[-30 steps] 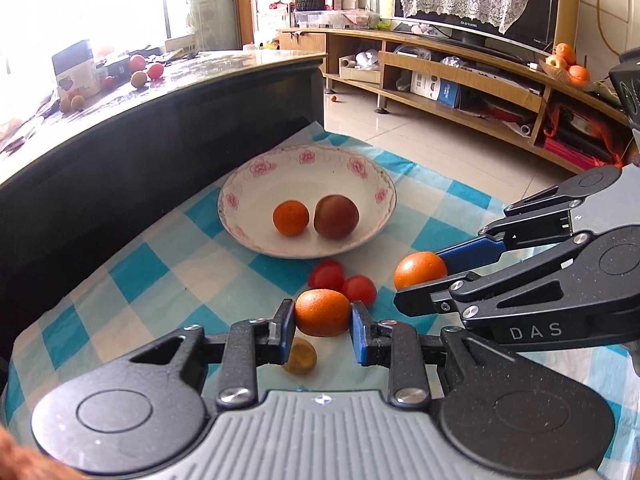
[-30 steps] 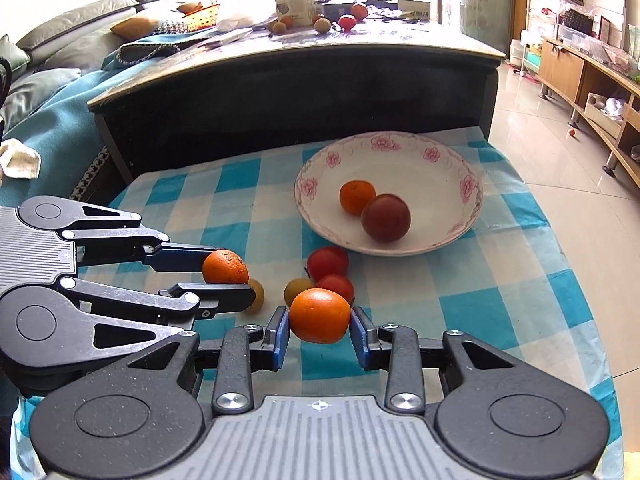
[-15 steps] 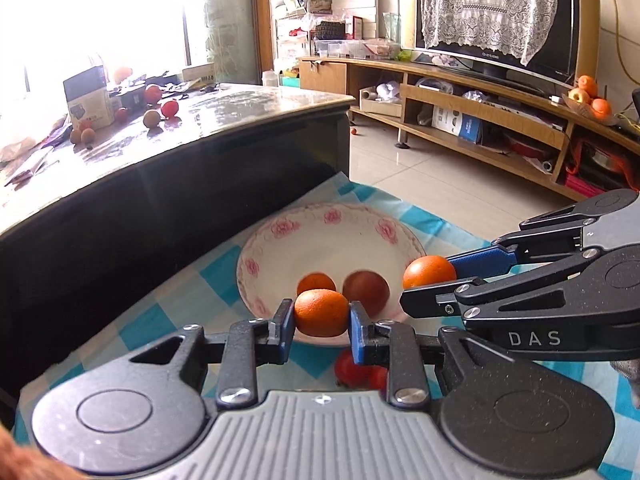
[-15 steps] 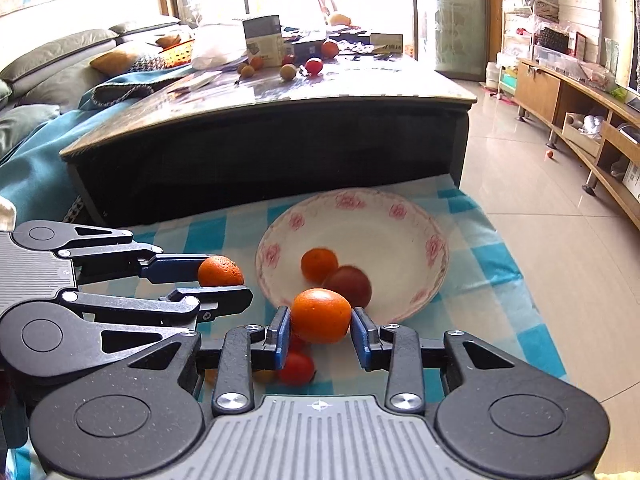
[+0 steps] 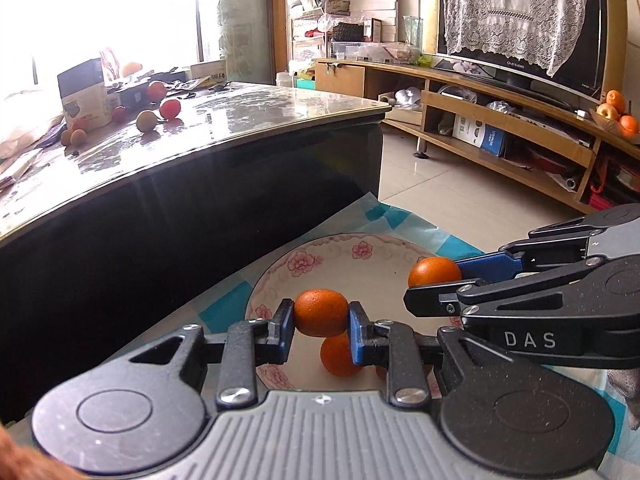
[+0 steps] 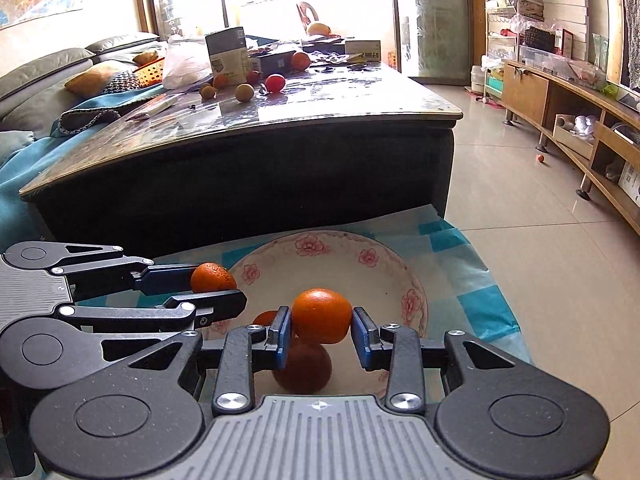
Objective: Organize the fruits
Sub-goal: 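Carry both held tangerines over the flowered bowl with both grippers, then open the right gripper over the bowl while the left gripper releases its tangerine, then close the left gripper on a brown fruit while the right gripper grasps a red tomato, then carry the brown fruit and red tomato over the bowl with both grippers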
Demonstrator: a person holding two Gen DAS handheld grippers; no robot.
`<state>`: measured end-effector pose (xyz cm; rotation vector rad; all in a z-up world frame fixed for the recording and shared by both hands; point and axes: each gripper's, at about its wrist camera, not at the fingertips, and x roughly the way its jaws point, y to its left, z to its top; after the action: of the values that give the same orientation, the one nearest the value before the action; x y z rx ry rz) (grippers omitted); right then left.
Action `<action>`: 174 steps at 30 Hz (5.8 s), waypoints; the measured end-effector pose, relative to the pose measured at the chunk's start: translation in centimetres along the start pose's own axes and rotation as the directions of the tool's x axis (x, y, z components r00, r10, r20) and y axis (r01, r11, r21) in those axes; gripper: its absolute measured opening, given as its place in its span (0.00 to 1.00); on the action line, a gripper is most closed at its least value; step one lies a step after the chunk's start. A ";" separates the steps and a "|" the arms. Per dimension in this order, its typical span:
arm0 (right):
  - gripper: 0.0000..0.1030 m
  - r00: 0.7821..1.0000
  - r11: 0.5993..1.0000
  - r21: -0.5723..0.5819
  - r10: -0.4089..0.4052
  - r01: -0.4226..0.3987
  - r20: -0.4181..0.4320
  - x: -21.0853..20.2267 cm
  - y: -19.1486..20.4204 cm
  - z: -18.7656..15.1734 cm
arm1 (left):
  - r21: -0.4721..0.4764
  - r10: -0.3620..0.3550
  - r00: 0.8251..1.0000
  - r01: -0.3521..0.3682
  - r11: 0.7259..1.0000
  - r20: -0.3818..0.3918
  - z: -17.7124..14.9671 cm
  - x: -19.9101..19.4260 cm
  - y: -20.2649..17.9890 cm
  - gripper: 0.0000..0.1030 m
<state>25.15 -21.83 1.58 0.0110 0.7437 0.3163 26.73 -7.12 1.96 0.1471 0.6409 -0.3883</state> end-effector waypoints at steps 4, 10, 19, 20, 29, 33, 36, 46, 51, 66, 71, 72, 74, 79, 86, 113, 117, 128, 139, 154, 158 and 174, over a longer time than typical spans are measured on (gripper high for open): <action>0.29 1.000 1.000 0.005 0.000 0.000 -0.007 1.1 -0.6 0.1 | 0.002 0.001 1.000 -0.001 1.000 -0.007 -0.1 1.4 0.1 0.34; 0.29 1.000 1.000 -0.014 -0.013 0.013 -0.026 2.7 -0.9 -0.1 | -0.012 -0.001 1.000 0.001 1.000 -0.025 -0.6 3.0 0.6 0.34; 0.31 0.999 1.000 -0.005 -0.009 0.009 -0.041 3.9 -1.2 -0.3 | -0.034 0.004 0.999 -0.006 0.999 -0.034 -0.9 4.1 0.8 0.34; 0.31 0.999 1.000 0.000 -0.008 0.008 -0.041 4.0 -1.3 -0.3 | -0.038 0.003 0.999 -0.005 0.999 -0.035 -0.9 4.1 0.9 0.34; 0.31 0.999 1.000 -0.006 -0.012 0.012 -0.039 4.1 -1.2 -0.3 | -0.029 0.017 0.999 -0.017 0.999 -0.032 -1.0 4.1 0.8 0.36; 0.31 0.999 1.000 -0.008 -0.020 0.019 -0.039 4.2 -1.1 -0.4 | -0.025 0.021 0.999 -0.021 0.999 -0.030 -1.0 4.2 0.7 0.37; 0.31 0.999 1.000 -0.008 -0.025 0.024 -0.036 4.1 -1.1 -0.4 | -0.028 0.023 0.999 -0.024 0.999 -0.028 -0.9 4.2 0.8 0.39; 0.32 0.999 1.000 -0.001 -0.030 0.030 -0.020 3.3 -1.2 -0.2 | -0.019 0.031 0.999 -0.032 0.999 -0.009 -0.7 3.1 0.5 0.40; 0.32 1.000 1.000 0.006 -0.029 0.029 -0.008 2.2 -1.1 -0.2 | -0.011 0.033 0.999 -0.033 0.999 0.002 -0.4 2.0 0.1 0.40; 0.32 1.000 0.999 0.032 -0.009 0.008 0.015 -2.8 0.1 -1.0 | -0.009 0.025 0.999 -0.025 1.000 0.020 -0.7 -3.7 -1.4 0.40; 0.33 1.000 0.999 0.030 0.021 -0.021 0.003 -4.0 1.1 -2.0 | -0.022 0.020 1.000 -0.020 1.000 0.000 -1.9 -5.6 -1.4 0.40; 0.33 1.000 0.999 0.026 0.029 -0.028 -0.003 -4.2 1.4 -2.2 | -0.023 0.017 1.000 -0.017 1.000 -0.007 -2.2 -5.9 -1.4 0.40; 0.33 0.999 0.999 0.026 0.040 -0.040 -0.016 -4.5 1.8 -2.7 | -0.021 0.016 1.000 -0.017 1.000 -0.021 -2.8 -6.4 -1.4 0.40; 0.33 0.997 0.997 0.026 0.067 -0.066 -0.049 -4.9 2.9 -4.0 | -0.026 0.016 0.998 -0.017 1.000 -0.062 -4.6 -7.4 -1.4 0.40; 0.33 0.987 0.994 0.005 0.105 -0.105 -0.120 -4.8 4.1 -6.3 | 0.021 -0.009 0.992 0.012 1.000 -0.129 -7.5 -7.7 -1.8 0.40; 0.36 0.972 0.985 -0.091 0.126 -0.146 -0.199 -0.4 3.1 -7.5 | 0.102 -0.075 0.975 0.098 0.990 -0.208 -10.3 -4.2 -1.5 0.36; 0.36 0.971 0.984 -0.089 0.133 -0.154 -0.199 0.2 3.1 -7.4 | 0.093 -0.085 0.973 0.106 0.990 -0.214 -10.4 -4.5 -1.4 0.36; 0.22 0.972 0.980 -0.144 0.105 -0.137 -0.208 0.8 4.2 -7.0 | 0.070 -0.099 0.970 0.117 0.991 -0.223 -10.5 -4.7 -1.0 0.36; 0.22 0.967 0.992 -0.079 0.079 -0.100 -0.243 -3.9 4.4 -9.5 | 0.074 -0.146 0.968 0.164 0.984 -0.205 -10.7 -7.5 -2.0 0.36; 0.29 0.951 0.994 -0.074 0.050 -0.077 -0.305 -6.5 4.7 -13.1 | 0.103 -0.192 0.931 0.233 0.967 -0.310 -13.0 -8.4 -4.8 0.37; 0.29 0.951 0.993 -0.072 0.067 -0.093 -0.301 -6.6 4.5 -13.1 | 0.092 -0.188 0.931 0.227 0.970 -0.313 -13.1 -8.4 -4.8 0.41; 0.25 0.949 0.991 -0.090 0.066 -0.098 -0.309 -6.8 4.6 -13.1 | 0.073 -0.157 0.939 0.187 0.980 -0.305 -12.9 -8.3 -5.2 0.41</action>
<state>10.41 -20.73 -3.03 -0.1084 1.0354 0.4422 11.45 -6.09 -3.36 0.2505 0.9365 -0.5748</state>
